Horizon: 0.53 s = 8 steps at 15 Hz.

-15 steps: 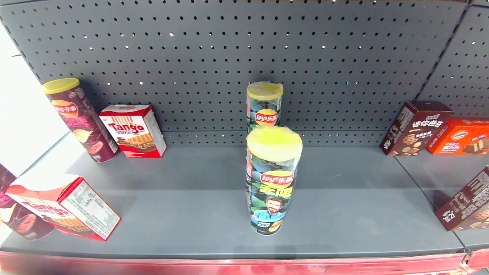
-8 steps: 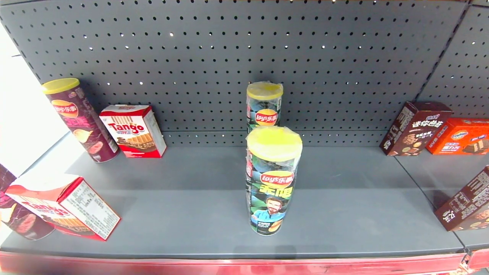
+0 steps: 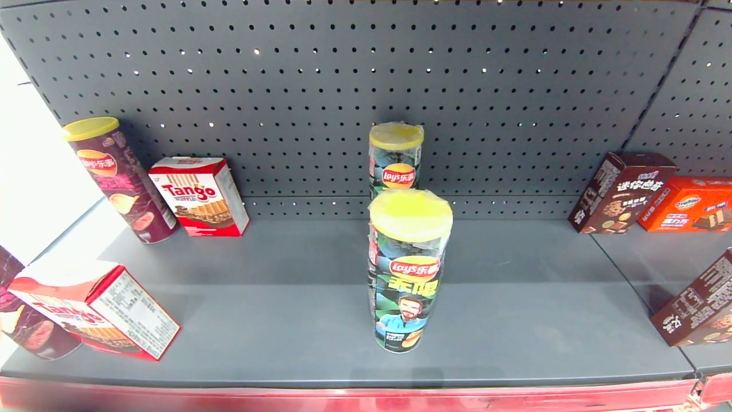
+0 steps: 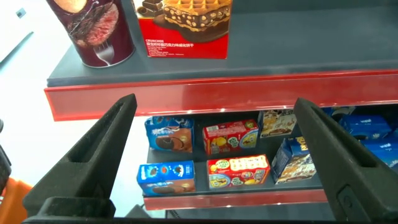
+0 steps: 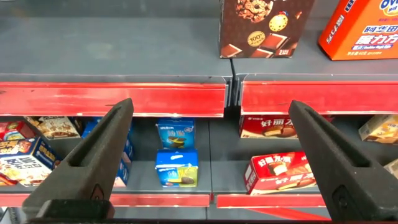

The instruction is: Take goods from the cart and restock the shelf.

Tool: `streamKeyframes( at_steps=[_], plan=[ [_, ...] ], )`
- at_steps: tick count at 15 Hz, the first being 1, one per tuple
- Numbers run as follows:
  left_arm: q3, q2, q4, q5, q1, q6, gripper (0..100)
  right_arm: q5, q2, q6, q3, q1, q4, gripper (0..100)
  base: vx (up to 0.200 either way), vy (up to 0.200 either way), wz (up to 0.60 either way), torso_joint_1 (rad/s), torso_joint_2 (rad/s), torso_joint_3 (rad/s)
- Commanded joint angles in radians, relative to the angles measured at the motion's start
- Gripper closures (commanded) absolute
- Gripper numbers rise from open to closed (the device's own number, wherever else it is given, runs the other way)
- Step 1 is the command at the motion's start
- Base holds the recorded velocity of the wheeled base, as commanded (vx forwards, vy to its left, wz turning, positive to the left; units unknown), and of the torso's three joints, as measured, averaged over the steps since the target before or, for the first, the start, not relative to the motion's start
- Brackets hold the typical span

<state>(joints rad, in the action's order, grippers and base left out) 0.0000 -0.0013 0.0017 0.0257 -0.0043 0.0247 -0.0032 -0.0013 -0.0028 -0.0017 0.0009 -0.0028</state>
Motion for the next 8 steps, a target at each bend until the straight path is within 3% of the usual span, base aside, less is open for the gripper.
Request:
streamKeyframes(
  at_steps=[1,8],
  plan=[
    [0.0,0.001,0.0,0.0,0.0,0.0,0,0.0,0.001,0.0,0.0,0.001,0.0,0,0.0,0.0,0.0,0.0,0.0,0.0],
    [0.0,0.001,0.0,-0.001,0.0,0.0,0,0.0,0.001,0.0,0.0,0.001,0.0,0,0.0,0.0,0.0,0.0,0.0,0.0]
  ],
)
